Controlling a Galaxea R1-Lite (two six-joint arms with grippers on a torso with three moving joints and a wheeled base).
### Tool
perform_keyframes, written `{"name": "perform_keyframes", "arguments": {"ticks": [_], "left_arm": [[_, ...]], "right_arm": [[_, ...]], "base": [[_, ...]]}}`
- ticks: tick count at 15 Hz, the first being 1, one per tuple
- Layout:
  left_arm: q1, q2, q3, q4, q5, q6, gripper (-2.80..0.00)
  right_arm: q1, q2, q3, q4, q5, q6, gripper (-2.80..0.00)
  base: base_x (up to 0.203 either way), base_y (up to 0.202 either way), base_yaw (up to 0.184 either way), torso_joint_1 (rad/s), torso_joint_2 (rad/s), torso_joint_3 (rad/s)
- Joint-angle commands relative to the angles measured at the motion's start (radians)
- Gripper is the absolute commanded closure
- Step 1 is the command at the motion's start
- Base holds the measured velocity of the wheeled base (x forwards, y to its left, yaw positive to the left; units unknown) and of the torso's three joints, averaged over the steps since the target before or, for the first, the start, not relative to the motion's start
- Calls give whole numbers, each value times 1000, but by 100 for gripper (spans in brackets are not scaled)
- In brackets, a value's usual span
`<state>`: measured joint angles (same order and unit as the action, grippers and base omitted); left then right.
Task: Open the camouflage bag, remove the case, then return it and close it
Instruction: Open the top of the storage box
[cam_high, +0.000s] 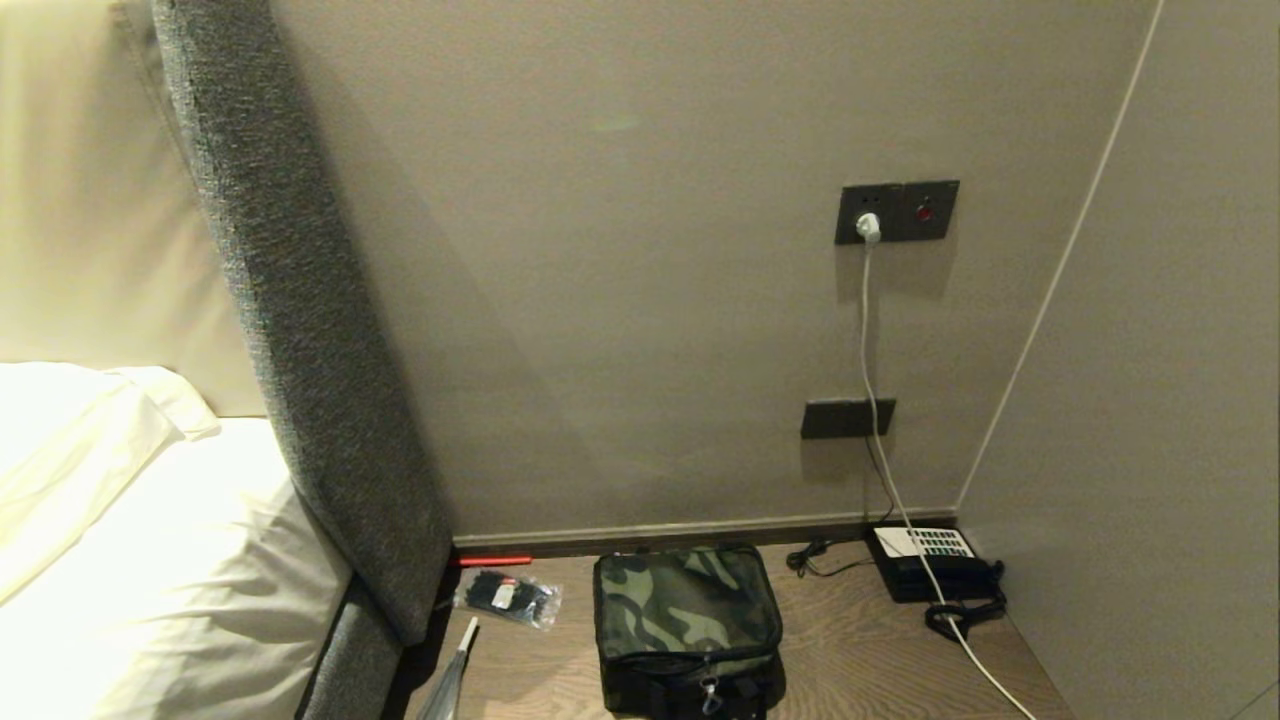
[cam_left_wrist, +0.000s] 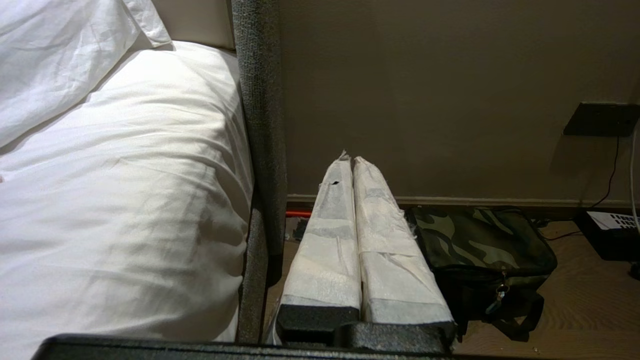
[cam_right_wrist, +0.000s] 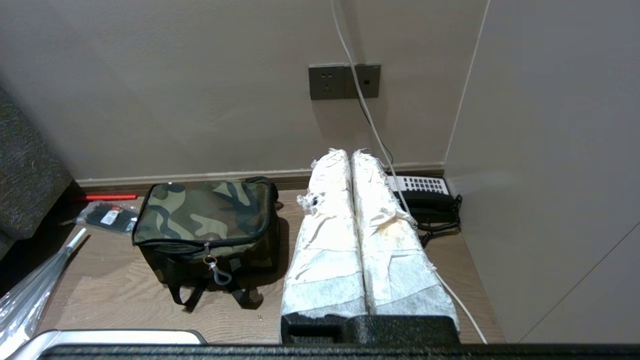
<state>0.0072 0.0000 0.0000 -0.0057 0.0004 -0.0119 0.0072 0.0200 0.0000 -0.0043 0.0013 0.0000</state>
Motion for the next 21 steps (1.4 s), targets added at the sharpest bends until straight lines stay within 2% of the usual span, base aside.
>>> {"name": "perform_keyframes", "arguments": {"ticks": [1,11,21], "left_arm": [[0,0,2,0,1,0,0],[0,0,2,-2,1,-2,0],[0,0,2,-2,1,-3,0]], "right_arm": [[0,1,0,0,0,0,0],[0,1,0,0,0,0,0],[0,1,0,0,0,0,0]], "base": [[0,0,0,0,0,0],[0,0,0,0,-1,-10],[0,0,0,2,2,-192]]}}
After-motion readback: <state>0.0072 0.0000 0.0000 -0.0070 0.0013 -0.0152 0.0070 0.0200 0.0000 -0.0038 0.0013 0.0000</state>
